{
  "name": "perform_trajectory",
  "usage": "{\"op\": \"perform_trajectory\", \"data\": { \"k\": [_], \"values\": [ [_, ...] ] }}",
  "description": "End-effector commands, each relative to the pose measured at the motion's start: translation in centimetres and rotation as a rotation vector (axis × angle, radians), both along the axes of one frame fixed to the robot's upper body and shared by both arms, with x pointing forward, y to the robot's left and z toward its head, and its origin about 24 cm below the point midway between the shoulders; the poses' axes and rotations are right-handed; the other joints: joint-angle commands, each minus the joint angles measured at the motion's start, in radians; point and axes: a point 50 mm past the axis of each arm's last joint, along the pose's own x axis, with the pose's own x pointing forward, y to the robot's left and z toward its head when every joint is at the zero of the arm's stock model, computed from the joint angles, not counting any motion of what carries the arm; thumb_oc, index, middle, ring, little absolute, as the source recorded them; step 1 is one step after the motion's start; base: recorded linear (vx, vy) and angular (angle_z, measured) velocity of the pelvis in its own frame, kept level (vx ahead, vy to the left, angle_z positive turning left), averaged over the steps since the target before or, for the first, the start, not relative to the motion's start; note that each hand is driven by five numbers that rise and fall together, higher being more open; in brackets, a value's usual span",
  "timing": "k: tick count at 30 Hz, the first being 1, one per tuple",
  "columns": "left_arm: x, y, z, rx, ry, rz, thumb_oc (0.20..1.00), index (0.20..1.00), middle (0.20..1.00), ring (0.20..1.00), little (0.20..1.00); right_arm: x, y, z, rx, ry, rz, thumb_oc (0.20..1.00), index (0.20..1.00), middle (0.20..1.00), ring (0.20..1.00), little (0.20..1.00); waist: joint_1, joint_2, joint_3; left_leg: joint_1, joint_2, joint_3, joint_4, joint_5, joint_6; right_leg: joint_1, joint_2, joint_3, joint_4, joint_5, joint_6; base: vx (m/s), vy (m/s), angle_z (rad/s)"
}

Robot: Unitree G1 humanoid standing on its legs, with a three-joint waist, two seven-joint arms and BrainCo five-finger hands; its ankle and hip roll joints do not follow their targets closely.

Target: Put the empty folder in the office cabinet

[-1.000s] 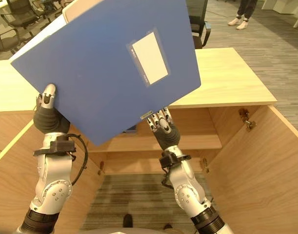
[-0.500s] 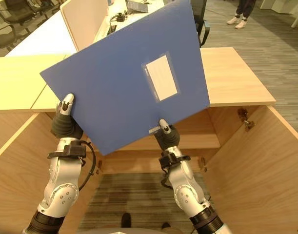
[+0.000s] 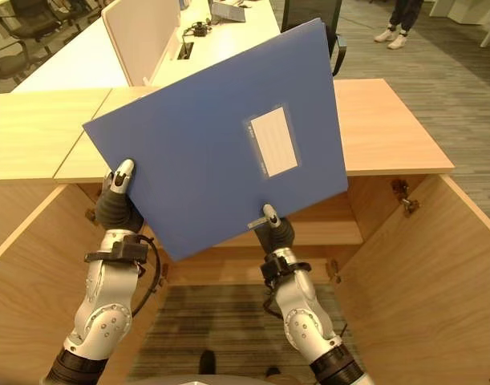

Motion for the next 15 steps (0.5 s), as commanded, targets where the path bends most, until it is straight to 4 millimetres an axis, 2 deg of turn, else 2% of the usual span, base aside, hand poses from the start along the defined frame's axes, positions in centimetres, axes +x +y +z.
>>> {"op": "perform_trajectory", "data": {
  "k": [1, 4, 5, 6, 15],
  "values": [
    [0.3, -1.3, 1.2, 0.025, -0.098, -0.066, 0.2, 0.2, 0.2, 0.2, 0.2, 0.8, 1.0, 2.3, 0.08, -0.099, -0.007, 1.0, 1.0, 1.0, 1.0, 1.0, 0.013, -0.021, 0.001, 0.077, 0.038, 0.025, 0.004, -0.128, -0.024, -0.007, -0.028, -0.007, 0.006, -0.027, 0.047, 0.0, 0.0, 0.0],
    [0.5, -1.5, 0.7, 0.03, -0.075, -0.072, 0.2, 0.2, 0.2, 0.2, 0.2, 0.9, 1.2, 2.4, 0.085, -0.096, -0.007, 1.0, 1.0, 1.0, 1.0, 1.0, 0.013, -0.022, 0.001, 0.077, 0.038, 0.025, 0.004, -0.127, -0.023, -0.006, -0.028, -0.007, 0.006, -0.027, 0.046, 0.0, 0.0, 0.0],
    [0.5, -1.6, 0.5, 0.03, -0.064, -0.074, 0.2, 0.2, 0.2, 0.2, 0.2, 0.9, 1.2, 2.4, 0.087, -0.095, -0.008, 0.674, 0.674, 0.674, 0.674, 0.674, 0.012, -0.022, 0.001, 0.077, 0.038, 0.025, 0.004, -0.127, -0.023, -0.007, -0.028, -0.007, 0.006, -0.028, 0.046, 0.0, 0.0, 0.0],
    [0.5, -1.7, 0.3, 0.026, -0.052, -0.079, 0.2, 0.2, 0.2, 0.2, 0.2, 0.9, 1.3, 2.5, 0.09, -0.098, -0.011, 0.2, 0.2, 0.2, 0.2, 0.2, 0.012, -0.022, 0.001, 0.075, 0.038, 0.026, 0.004, -0.127, -0.023, -0.007, -0.028, -0.006, 0.006, -0.028, 0.046, 0.0, 0.0, 0.0],
    [0.5, -1.5, -0.4, 0.042, -0.026, -0.078, 0.2, 0.2, 0.2, 0.2, 0.2, 1.1, 1.0, 3.1, 0.103, -0.125, -0.031, 0.2, 0.2, 0.2, 0.2, 0.2, 0.019, -0.028, 0.003, 0.074, 0.038, 0.029, 0.004, -0.127, -0.022, -0.01, -0.026, -0.01, 0.006, -0.025, 0.046, 0.0, 0.0, 0.0]
  ]
}}
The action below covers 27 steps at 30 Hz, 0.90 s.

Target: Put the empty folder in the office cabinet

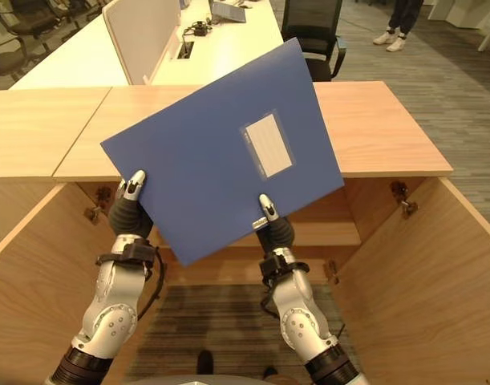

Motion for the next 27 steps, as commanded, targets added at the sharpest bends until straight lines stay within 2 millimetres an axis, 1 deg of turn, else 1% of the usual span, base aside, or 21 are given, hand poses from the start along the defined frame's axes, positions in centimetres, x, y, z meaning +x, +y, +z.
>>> {"op": "perform_trajectory", "data": {
  "k": [1, 5, 6, 7, 8, 9, 10, 11, 14, 16, 17, 18, 19, 20, 21, 22, 23, 25, 26, 27],
  "values": [
    [0.0, -1.2, 1.6, 0.033, -0.118, -0.072, 0.2, 0.2, 0.2, 0.2, 0.2, 0.9, 1.0, 3.2, 0.047, -0.165, 0.018, 0.2, 0.2, 0.2, 0.2, 0.2, 0.017, -0.008, 0.009, 0.075, 0.038, 0.029, 0.004, -0.127, -0.022, -0.008, -0.025, -0.01, 0.006, -0.026, 0.047, 0.0, 0.0, 0.0],
    [-0.1, -0.6, 1.3, 0.051, -0.109, -0.054, 0.2, 0.2, 0.2, 0.2, 0.2, 0.6, 0.4, 2.4, 0.019, -0.141, 0.01, 0.2, 0.2, 0.2, 0.2, 0.2, 0.017, -0.009, 0.01, 0.073, 0.039, 0.03, 0.004, -0.127, -0.023, -0.01, -0.025, -0.013, 0.006, -0.025, 0.047, 0.0, 0.0, 0.0],
    [-0.1, -0.1, 1.1, 0.075, -0.107, -0.048, 0.2, 0.2, 0.2, 0.2, 0.2, 0.5, -0.4, 2.3, -0.029, -0.152, 0.003, 0.2, 0.2, 0.2, 0.2, 0.2, 0.017, -0.008, 0.011, 0.073, 0.039, 0.031, 0.004, -0.127, -0.024, -0.012, -0.025, -0.015, 0.007, -0.025, 0.048, 0.0, 0.0, 0.0],
    [-0.2, -0.1, 1.1, 0.075, -0.107, -0.048, 0.473, 0.473, 0.473, 0.473, 0.473, 0.5, -0.4, 2.3, -0.03, -0.152, 0.003, 0.2, 0.2, 0.2, 0.2, 0.2, 0.017, -0.008, 0.011, 0.073, 0.039, 0.031, 0.004, -0.127, -0.024, -0.012, -0.025, -0.015, 0.007, -0.025, 0.048, 0.0, 0.0, 0.0],
    [-0.2, 0.4, 1.0, 0.112, -0.109, -0.047, 0.573, 0.573, 0.573, 0.573, 0.573, 0.4, -1.1, 2.4, -0.076, -0.174, -0.001, 0.2, 0.2, 0.2, 0.2, 0.2, 0.017, -0.008, 0.012, 0.072, 0.039, 0.03, 0.004, -0.127, -0.024, -0.013, -0.025, -0.016, 0.006, -0.025, 0.049, 0.0, 0.0, 0.0],
    [-0.2, 0.4, 1.0, 0.112, -0.109, -0.048, 1.0, 1.0, 1.0, 1.0, 1.0, 0.4, -1.1, 2.4, -0.076, -0.174, -0.001, 0.2, 0.2, 0.2, 0.2, 0.2, 0.017, -0.008, 0.012, 0.072, 0.039, 0.03, 0.004, -0.127, -0.024, -0.013, -0.025, -0.016, 0.007, -0.025, 0.049, 0.0, 0.0, 0.0],
    [-0.5, 1.5, 0.9, 0.189, -0.132, -0.05, 1.0, 1.0, 1.0, 1.0, 1.0, 0.0, -2.6, 2.4, -0.154, -0.207, -0.002, 0.2, 0.2, 0.2, 0.2, 0.2, 0.018, -0.009, 0.012, 0.068, 0.039, 0.029, 0.004, -0.126, -0.025, -0.016, -0.025, -0.019, 0.006, -0.026, 0.051, 0.0, 0.0, 0.0],
    [-0.6, 2.0, 0.7, 0.217, -0.14, -0.064, 1.0, 1.0, 1.0, 1.0, 1.0, -0.2, -3.3, 2.3, -0.197, -0.215, -0.007, 0.2, 0.2, 0.2, 0.2, 0.2, 0.018, -0.009, 0.011, 0.066, 0.039, 0.028, 0.004, -0.125, -0.026, -0.016, -0.026, -0.02, 0.006, -0.026, 0.051, 0.03, 0.012, 0.02],
    [-1.1, 3.8, 0.2, 0.276, -0.161, -0.116, 1.0, 1.0, 1.0, 1.0, 1.0, -0.9, -5.8, 1.8, -0.352, -0.233, -0.019, 0.2, 0.2, 0.2, 0.2, 0.2, 0.017, -0.008, 0.009, 0.062, 0.039, 0.025, 0.004, -0.124, -0.027, -0.017, -0.026, -0.023, 0.006, -0.028, 0.054, 0.02, 0.005, 0.03],
    [-1.5, 5.1, -0.8, 0.302, -0.142, -0.141, 1.0, 1.0, 1.0, 1.0, 1.0, -1.3, -7.6, 1.7, -0.478, -0.247, -0.071, 0.2, 0.2, 0.2, 0.2, 0.2, 0.018, -0.006, 0.005, 0.062, 0.04, 0.023, 0.004, -0.126, -0.026, -0.016, -0.027, -0.024, 0.004, -0.031, 0.055, 0.04, 0.005, 0.04],
    [-1.7, 5.7, -1.4, 0.329, -0.12, -0.157, 1.0, 1.0, 1.0, 1.0, 1.0, -1.4, -8.5, 1.9, -0.56, -0.266, -0.11, 0.2, 0.2, 0.2, 0.2, 0.2, 0.018, -0.003, 0.004, 0.06, 0.04, 0.022, 0.004, -0.126, -0.025, -0.015, -0.028, -0.024, 0.003, -0.031, 0.056, 0.0, 0.0, 0.0],
    [-1.7, 5.7, -1.5, 0.329, -0.121, -0.159, 1.0, 1.0, 1.0, 1.0, 1.0, -1.5, -8.5, 1.9, -0.561, -0.265, -0.11, 0.2, 0.2, 0.2, 0.2, 0.2, 0.018, -0.004, 0.004, 0.06, 0.04, 0.022, 0.004, -0.127, -0.025, -0.015, -0.028, -0.024, 0.004, -0.031, 0.056, 0.0, 0.0, 0.0],
    [-2.3, 6.9, -2.4, 0.371, -0.094, -0.215, 1.0, 1.0, 1.0, 1.0, 1.0, -1.7, -10.0, 2.7, -0.69, -0.314, -0.178, 0.2, 0.2, 0.2, 0.2, 0.2, 0.019, 0.001, 0.004, 0.051, 0.04, 0.019, 0.004, -0.114, -0.024, -0.023, -0.029, -0.025, 0.002, -0.02, 0.057, 0.0, 0.0, 0.0],
    [-2.7, 7.4, -3.1, 0.379, -0.076, -0.258, 1.0, 1.0, 1.0, 1.0, 1.0, -1.9, -10.4, 3.2, -0.764, -0.346, -0.201, 0.2, 0.2, 0.2, 0.2, 0.2, 0.021, 0.003, 0.001, 0.049, 0.04, 0.018, 0.004, -0.114, -0.023, -0.024, -0.028, -0.025, 0.002, -0.021, 0.058, 0.0, 0.0, 0.0],
    [-2.7, 7.4, -3.1, 0.379, -0.075, -0.26, 1.0, 1.0, 1.0, 1.0, 1.0, -1.9, -10.4, 3.2, -0.765, -0.345, -0.201, 0.2, 0.2, 0.2, 0.2, 0.2, 0.021, 0.003, -0.001, 0.055, 0.04, 0.018, 0.004, -0.127, -0.024, -0.018, -0.028, -0.025, 0.002, -0.032, 0.059, 0.07, 0.013, -0.03],
    [-3.4, 8.1, -5.0, 0.406, -0.005, -0.317, 1.0, 1.0, 1.0, 1.0, 1.0, -2.0, -11.0, 4.1, -0.921, -0.4, -0.244, 0.2, 0.2, 0.2, 0.2, 0.2, 0.024, 0.008, -0.004, 0.053, 0.041, 0.016, 0.004, -0.126, -0.022, -0.02, -0.028, -0.024, 0.001, -0.033, 0.061, 0.0, 0.0, 0.0],
    [-3.7, 8.3, -5.4, 0.427, 0.012, -0.342, 1.0, 1.0, 1.0, 1.0, 1.0, -2.1, -11.1, 4.3, -0.951, -0.413, -0.26, 0.2, 0.2, 0.2, 0.2, 0.2, 0.025, 0.01, -0.001, 0.045, 0.041, 0.016, 0.004, -0.113, -0.021, -0.028, -0.028, -0.026, 0.001, -0.021, 0.06, 0.0, 0.0, 0.0],
    [-4.6, 8.8, -6.8, 0.438, 0.075, -0.382, 1.0, 1.0, 1.0, 1.0, 1.0, -2.3, -11.1, 4.3, -1.008, -0.421, -0.273, 0.2, 0.2, 0.2, 0.2, 0.2, 0.024, 0.014, 0.0, 0.043, 0.04, 0.014, 0.004, -0.112, -0.019, -0.031, -0.028, -0.026, 0.002, -0.021, 0.061, -0.02, 0.006, -0.01],
    [-5.8, 9.5, -8.5, 0.448, 0.164, -0.431, 1.0, 1.0, 1.0, 1.0, 1.0, -2.4, -11.2, 3.9, -1.053, -0.407, -0.253, 0.2, 0.2, 0.2, 0.2, 0.2, 0.025, 0.018, 0.004, 0.04, 0.04, 0.013, 0.004, -0.11, -0.018, -0.034, -0.028, -0.026, 0.002, -0.019, 0.062, 0.0, 0.0, 0.0],
    [-5.8, 9.5, -8.5, 0.449, 0.164, -0.431, 1.0, 1.0, 1.0, 1.0, 1.0, -2.4, -11.2, 3.9, -1.053, -0.407, -0.253, 0.2, 0.2, 0.2, 0.2, 0.2, 0.025, 0.017, 0.003, 0.04, 0.039, 0.013, 0.004, -0.11, -0.018, -0.034, -0.028, -0.026, 0.002, -0.019, 0.062, -0.01, 0.015, 0.04]
  ]
}}
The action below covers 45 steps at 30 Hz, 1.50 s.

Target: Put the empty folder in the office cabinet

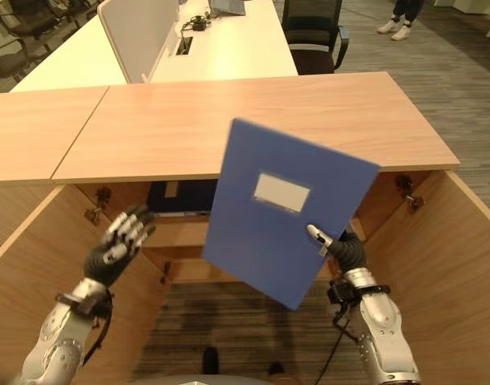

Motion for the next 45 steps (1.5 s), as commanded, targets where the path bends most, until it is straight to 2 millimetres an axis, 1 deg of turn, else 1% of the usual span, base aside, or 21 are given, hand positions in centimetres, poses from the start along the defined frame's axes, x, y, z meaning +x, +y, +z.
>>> {"op": "perform_trajectory", "data": {
  "k": [1, 4, 5, 6, 8, 9, 12, 14, 16, 17, 19, 20, 21, 23, 24, 26, 30, 33, 36, 42, 45],
  "values": [
    [0.1, 1.1, 0.7, 0.114, -0.027, -0.139, 1.0, 1.0, 1.0, 1.0, 1.0, 1.0, 1.3, 3.4, -0.069, -0.203, 0.065, 0.2, 0.2, 0.2, 0.2, 0.2, 0.026, -0.029, 0.007, 0.074, 0.038, 0.017, 0.013, -0.102, -0.024, -0.001, -0.028, -0.019, 0.008, -0.014, 0.067, 0.0, 0.0, 0.0],
    [-2.2, 2.4, -2.4, 0.223, 0.157, -0.188, 1.0, 1.0, 1.0, 1.0, 1.0, 0.9, 1.0, 1.6, -0.146, -0.1, 0.097, 0.2, 0.2, 0.2, 0.2, 0.2, 0.028, -0.026, 0.014, 0.072, 0.038, 0.016, 0.013, -0.111, -0.024, -0.003, -0.028, -0.023, 0.01, -0.024, 0.071, 0.0, 0.0, 0.0],
    [-3.4, 2.8, -3.9, 0.292, 0.25, -0.227, 1.0, 1.0, 1.0, 1.0, 1.0, 0.7, 0.7, -0.3, -0.157, -0.005, 0.089, 0.2, 0.2, 0.2, 0.2, 0.2, 0.03, -0.026, 0.022, 0.069, 0.036, 0.015, 0.013, -0.109, -0.023, -0.006, -0.028, -0.022, 0.011, -0.023, 0.073, 0.0, 0.0, 0.0],
    [-3.4, 2.8, -3.9, 0.293, 0.25, -0.228, 1.0, 1.0, 1.0, 1.0, 1.0, 0.8, 0.7, -0.3, -0.158, -0.005, 0.089, 0.2, 0.2, 0.2, 0.2, 0.2, 0.03, -0.026, 0.021, 0.068, 0.036, 0.016, 0.013, -0.109, -0.023, -0.006, -0.028, -0.022, 0.011, -0.024, 0.073, 0.0, 0.0, 0.0],
    [-4.6, 3.1, -6.0, 0.401, 0.351, -0.251, 1.0, 1.0, 1.0, 1.0, 1.0, 0.5, 0.5, -3.0, -0.158, 0.124, 0.09, 0.2, 0.2, 0.2, 0.2, 0.2, 0.032, -0.027, 0.025, 0.062, 0.036, 0.014, 0.013, -0.106, -0.023, -0.011, -0.028, -0.025, 0.012, -0.024, 0.074, 0.0, 0.0, 0.0],
    [-4.6, 3.0, -6.1, 0.401, 0.35, -0.251, 1.0, 1.0, 1.0, 1.0, 1.0, 0.5, 0.5, -3.0, -0.159, 0.123, 0.09, 0.2, 0.2, 0.2, 0.2, 0.2, 0.032, -0.026, 0.025, 0.061, 0.035, 0.014, 0.013, -0.106, -0.023, -0.012, -0.028, -0.025, 0.012, -0.024, 0.074, 0.0, 0.0, 0.0],
    [-3.9, 3.0, -7.5, 0.519, 0.369, -0.121, 1.0, 1.0, 1.0, 1.0, 1.0, 0.7, 0.8, -5.7, -0.188, 0.255, 0.094, 0.2, 0.2, 0.2, 0.2, 0.2, 0.037, -0.027, 0.041, 0.042, 0.034, 0.001, 0.013, -0.098, -0.024, -0.024, -0.027, -0.032, 0.018, -0.026, 0.072, -0.01, -0.013, 0.02],
    [-3.6, 3.0, -7.8, 0.557, 0.369, -0.082, 1.0, 1.0, 1.0, 1.0, 1.0, 0.7, 0.8, -6.2, -0.188, 0.282, 0.096, 0.2, 0.2, 0.2, 0.2, 0.2, 0.041, -0.028, 0.044, 0.037, 0.033, -0.005, 0.013, -0.097, -0.024, -0.028, -0.027, -0.038, 0.02, -0.027, 0.071, -0.01, -0.016, 0.07],
    [-3.0, 2.4, -8.7, 0.584, 0.384, -0.012, 1.0, 1.0, 1.0, 1.0, 1.0, 0.9, 1.0, -7.7, -0.156, 0.347, 0.075, 0.2, 0.2, 0.2, 0.2, 0.2, 0.046, -0.028, 0.056, 0.024, 0.032, -0.017, 0.013, -0.09, -0.024, -0.036, -0.029, -0.047, 0.026, -0.03, 0.069, -0.04, -0.027, 0.22],
    [-1.9, 1.5, -9.4, 0.61, 0.395, 0.043, 1.0, 1.0, 1.0, 1.0, 1.0, 1.6, 1.3, -9.1, -0.1, 0.413, 0.024, 0.2, 0.2, 0.2, 0.2, 0.2, 0.057, -0.025, 0.075, -0.001, 0.028, -0.034, 0.013, -0.08, -0.024, -0.057, -0.03, -0.064, 0.039, -0.035, 0.067, -0.06, -0.035, 0.27],
    [-1.5, 1.1, -9.6, 0.608, 0.396, 0.046, 1.0, 1.0, 1.0, 1.0, 1.0, 1.8, 1.4, -9.5, -0.068, 0.43, 0.007, 0.2, 0.2, 0.2, 0.2, 0.2, 0.058, -0.022, 0.082, -0.013, 0.025, -0.042, 0.013, -0.076, -0.024, -0.066, -0.031, -0.071, 0.044, -0.036, 0.066, -0.04, -0.028, 0.28],
    [-1.0, 0.5, -9.7, 0.608, 0.393, 0.044, 1.0, 1.0, 1.0, 1.0, 1.0, 2.1, 1.5, -10.4, 0.063, 0.47, -0.054, 0.2, 0.2, 0.2, 0.2, 0.2, 0.063, -0.016, 0.095, -0.029, 0.021, -0.053, 0.013, -0.069, -0.024, -0.079, -0.031, -0.082, 0.048, -0.037, 0.064, -0.02, -0.022, 0.35],
    [-0.9, 0.5, -9.7, 0.608, 0.391, 0.045, 1.0, 1.0, 1.0, 1.0, 1.0, 2.1, 1.5, -10.4, 0.064, 0.468, -0.054, 0.2, 0.2, 0.2, 0.2, 0.2, 0.063, -0.016, 0.096, -0.03, 0.021, -0.054, 0.013, -0.069, -0.024, -0.08, -0.031, -0.083, 0.049, -0.038, 0.064, -0.03, -0.024, 0.32],
    [-0.6, -0.1, -10.1, 0.607, 0.404, 0.036, 1.0, 1.0, 1.0, 1.0, 1.0, 2.4, 1.9, -11.3, 0.227, 0.502, -0.103, 0.2, 0.2, 0.2, 0.2, 0.2, 0.068, -0.013, 0.105, -0.046, 0.018, -0.064, 0.013, -0.062, -0.025, -0.096, -0.032, -0.088, 0.055, -0.038, 0.063, -0.02, -0.032, 0.11],
    [-0.5, -0.5, -10.4, 0.613, 0.411, 0.027, 1.0, 1.0, 1.0, 1.0, 1.0, 2.9, 2.1, -11.4, 0.373, 0.497, -0.152, 0.2, 0.2, 0.2, 0.2, 0.2, 0.072, -0.008, 0.116, -0.059, 0.014, -0.074, 0.013, -0.059, -0.025, -0.107, -0.031, -0.095, 0.058, -0.04, 0.061, -0.01, -0.035, 0.12],
    [-0.4, -0.6, -10.4, 0.621, 0.411, 0.02, 1.0, 1.0, 1.0, 1.0, 1.0, 3.3, 2.1, -11.3, 0.445, 0.484, -0.172, 0.2, 0.2, 0.2, 0.2, 0.2, 0.076, -0.006, 0.119, -0.065, 0.014, -0.077, 0.013, -0.057, -0.026, -0.111, -0.03, -0.098, 0.059, -0.041, 0.061, 0.0, -0.027, 0.16],
    [-0.3, -1.1, -10.5, 0.622, 0.405, 0.004, 1.0, 1.0, 1.0, 1.0, 1.0, 5.8, 1.8, -9.5, 0.696, 0.363, -0.275, 0.2, 0.2, 0.2, 0.2, 0.2, 0.096, 0.005, 0.132, -0.083, 0.01, -0.085, 0.013, -0.054, -0.028, -0.12, -0.03, -0.104, 0.056, -0.043, 0.06, 0.0, -0.024, 0.1],
    [-0.5, -1.5, -10.7, 0.645, 0.412, -0.033, 1.0, 1.0, 1.0, 1.0, 1.0, 8.7, 1.2, -5.8, 0.848, 0.177, -0.322, 0.2, 0.2, 0.2, 0.2, 0.2, 0.118, 0.015, 0.134, -0.092, 0.008, -0.09, 0.013, -0.056, -0.029, -0.123, -0.027, -0.104, 0.051, -0.048, 0.06, 0.0, -0.007, 0.02],
    [-0.7, -1.7, -11.1, 0.662, 0.426, -0.054, 1.0, 1.0, 1.0, 1.0, 1.0, 9.8, 0.4, -3.9, 0.893, 0.088, -0.355, 0.2, 0.2, 0.2, 0.2, 0.2, 0.129, 0.018, 0.133, -0.094, 0.008, -0.09, 0.013, -0.059, -0.028, -0.123, -0.026, -0.102, 0.048, -0.051, 0.06, 0.01, -0.005, 0.02],
    [-1.0, -1.8, -11.5, 0.669, 0.453, -0.059, 1.0, 1.0, 1.0, 1.0, 1.0, 11.5, -3.3, -0.4, 1.012, -0.088, -0.522, 0.2, 0.2, 0.2, 0.2, 0.2, 0.148, 0.034, 0.134, -0.103, 0.003, -0.105, 0.013, -0.061, -0.029, -0.126, -0.027, -0.11, 0.054, -0.063, 0.058, 0.01, -0.01, 0.03],
    [-0.7, -1.9, -11.4, 0.663, 0.446, -0.058, 1.0, 1.0, 1.0, 1.0, 1.0, 11.9, -4.5, 0.5, 1.072, -0.131, -0.576, 0.2, 0.2, 0.2, 0.2, 0.2, 0.153, 0.041, 0.137, -0.106, 0.0, -0.111, 0.013, -0.062, -0.028, -0.132, -0.027, -0.112, 0.06, -0.066, 0.058, 0.0, -0.005, 0.01]
  ]
}}
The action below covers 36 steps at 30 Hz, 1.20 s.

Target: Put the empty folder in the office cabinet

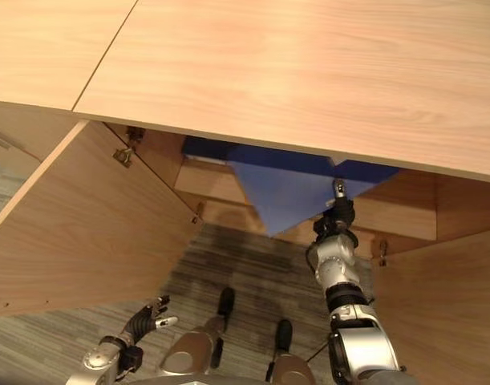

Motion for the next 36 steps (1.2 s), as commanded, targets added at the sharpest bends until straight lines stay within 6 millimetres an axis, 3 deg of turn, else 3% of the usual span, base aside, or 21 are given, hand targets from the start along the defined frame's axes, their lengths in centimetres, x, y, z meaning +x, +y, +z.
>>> {"op": "perform_trajectory", "data": {
  "k": [1, 6, 9, 12, 14, 15, 18, 23, 30, 32, 36],
  "values": [
    [2.0, -0.2, 0.8, 0.023, -0.059, -0.048, 1.0, 1.0, 1.0, 1.0, 1.0, 0.5, -3.5, 3.8, 0.054, -0.165, -0.188, 0.2, 0.2, 0.2, 0.2, 0.2, 0.016, 0.002, 0.008, 0.078, 0.003, 0.02, 0.002, -0.122, -0.006, -0.008, -0.046, 0.006, 0.06, -0.072, 0.063, 0.0, 0.0, 0.0],
    [2.4, -0.6, 1.0, 0.013, -0.075, -0.042, 1.0, 1.0, 1.0, 1.0, 1.0, 1.0, -5.3, 5.0, 0.178, -0.186, -0.321, 0.2, 0.2, 0.2, 0.2, 0.2, 0.026, 0.02, 0.014, 0.069, 0.0, 0.016, 0.002, -0.122, -0.006, -0.026, -0.047, 0.003, 0.075, -0.078, 0.064, 0.0, 0.0, 0.0],
    [2.8, -1.1, 1.2, -0.011, -0.089, -0.025, 1.0, 1.0, 1.0, 1.0, 1.0, 1.6, -7.6, 8.1, 0.321, -0.266, -0.452, 0.2, 0.2, 0.2, 0.2, 0.2, 0.037, 0.042, 0.024, 0.053, -0.001, 0.01, 0.002, -0.118, -0.008, -0.049, -0.05, -0.001, 0.092, -0.087, 0.064, -0.03, -0.001, 0.06],
    [3.7, -1.4, 1.9, -0.025, -0.128, -0.044, 1.0, 1.0, 1.0, 1.0, 1.0, 2.1, -9.6, 12.2, 0.364, -0.36, -0.502, 0.2, 0.2, 0.2, 0.2, 0.2, 0.05, 0.066, 0.049, 0.023, 0.002, 0.013, 0.005, -0.106, -0.01, -0.095, -0.056, -0.004, 0.132, -0.098, 0.065, -0.07, 0.006, 0.08],
    [3.8, -1.5, 2.1, -0.035, -0.136, -0.044, 1.0, 1.0, 1.0, 1.0, 1.0, 2.2, -10.1, 13.3, 0.375, -0.383, -0.512, 0.2, 0.2, 0.2, 0.2, 0.2, 0.055, 0.072, 0.055, 0.01, 0.003, 0.017, 0.009, -0.102, -0.01, -0.115, -0.058, -0.002, 0.149, -0.102, 0.065, -0.06, 0.008, 0.01],
    [4.0, -1.4, 2.2, -0.045, -0.141, -0.028, 1.0, 1.0, 1.0, 1.0, 1.0, 2.3, -10.8, 15.2, 0.384, -0.408, -0.526, 0.2, 0.2, 0.2, 0.2, 0.2, 0.065, 0.084, 0.065, -0.018, 0.006, 0.024, 0.017, -0.094, -0.01, -0.158, -0.063, 0.002, 0.186, -0.11, 0.066, -0.06, 0.005, -0.01],
    [3.9, -1.3, 2.0, -0.043, -0.129, -0.022, 1.0, 1.0, 1.0, 1.0, 1.0, 2.4, -11.1, 16.8, 0.381, -0.43, -0.527, 0.2, 0.2, 0.2, 0.2, 0.2, 0.07, 0.092, 0.073, -0.047, 0.006, 0.03, 0.036, -0.094, -0.01, -0.191, -0.068, 0.005, 0.21, -0.114, 0.066, -0.05, 0.0, -0.06],
    [3.8, -1.1, 1.9, -0.012, -0.118, -0.05, 1.0, 1.0, 1.0, 1.0, 1.0, 2.8, -11.1, 22.0, 0.324, -0.496, -0.503, 0.2, 0.2, 0.2, 0.2, 0.2, 0.085, 0.108, 0.094, -0.163, 0.007, 0.054, 0.117, -0.11, -0.017, -0.31, -0.077, 0.035, 0.276, -0.123, 0.068, -0.05, 0.009, -0.12],
    [4.9, -1.0, 2.4, 0.008, -0.151, -0.056, 1.0, 1.0, 1.0, 1.0, 1.0, 2.4, -10.9, 27.0, 0.233, -0.555, -0.491, 0.2, 0.2, 0.2, 0.2, 0.2, 0.087, 0.113, 0.103, -0.266, -0.003, 0.068, 0.176, -0.125, -0.023, -0.428, -0.078, 0.045, 0.353, -0.143, 0.067, -0.02, -0.01, -0.06],
    [5.6, -0.6, 3.2, 0.044, -0.189, -0.081, 1.0, 1.0, 1.0, 1.0, 1.0, 1.6, -10.8, 30.5, 0.147, -0.604, -0.489, 0.2, 0.2, 0.2, 0.2, 0.2, 0.082, 0.109, 0.121, -0.355, -0.014, 0.069, 0.276, -0.166, -0.031, -0.519, -0.082, 0.047, 0.467, -0.186, 0.062, 0.0, -0.028, 0.16],
    [6.4, -0.1, 4.1, 0.058, -0.227, -0.071, 1.0, 1.0, 1.0, 1.0, 1.0, 0.8, -11.0, 33.0, 0.084, -0.621, -0.5, 0.2, 0.2, 0.2, 0.2, 0.2, 0.078, 0.103, 0.129, -0.455, -0.016, 0.062, 0.389, -0.206, -0.033, -0.617, -0.092, 0.051, 0.587, -0.224, 0.059, -0.01, -0.04, 0.16]
  ]
}}
